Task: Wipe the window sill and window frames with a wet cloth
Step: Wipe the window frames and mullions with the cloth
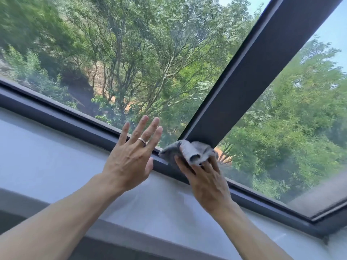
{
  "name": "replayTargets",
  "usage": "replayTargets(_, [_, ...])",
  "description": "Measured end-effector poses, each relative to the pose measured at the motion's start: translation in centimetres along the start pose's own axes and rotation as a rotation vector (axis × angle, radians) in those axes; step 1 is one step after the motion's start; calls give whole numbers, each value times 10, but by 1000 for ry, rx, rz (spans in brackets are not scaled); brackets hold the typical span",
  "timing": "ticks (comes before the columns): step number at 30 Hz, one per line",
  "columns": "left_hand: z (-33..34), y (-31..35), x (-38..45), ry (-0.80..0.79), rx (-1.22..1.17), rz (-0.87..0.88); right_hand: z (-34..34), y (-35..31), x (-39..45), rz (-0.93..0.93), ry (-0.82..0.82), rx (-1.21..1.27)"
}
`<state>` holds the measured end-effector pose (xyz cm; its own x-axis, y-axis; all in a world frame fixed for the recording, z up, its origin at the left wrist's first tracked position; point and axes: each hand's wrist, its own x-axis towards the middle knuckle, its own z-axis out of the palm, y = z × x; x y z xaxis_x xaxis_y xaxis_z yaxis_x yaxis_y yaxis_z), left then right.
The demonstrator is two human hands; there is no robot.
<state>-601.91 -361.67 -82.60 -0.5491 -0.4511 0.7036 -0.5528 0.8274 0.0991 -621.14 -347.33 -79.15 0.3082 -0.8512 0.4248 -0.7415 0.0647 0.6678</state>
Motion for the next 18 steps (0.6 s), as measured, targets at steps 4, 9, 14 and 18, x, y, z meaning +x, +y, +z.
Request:
replayTargets(4, [0, 1, 0, -3, -7, -1, -14, 7, 9, -237, -139, -20])
replayTargets(9, [2, 4, 3, 16, -22, -25, -20, 21, 50, -86, 11, -107])
replayTargets(14, [-1, 2, 0, 22, -26, -4, 1, -11, 31, -281, -171, -170])
replayTargets(18, [-13, -4, 6, 47, -22, -2, -35, 39, 69, -300, -17, -235])
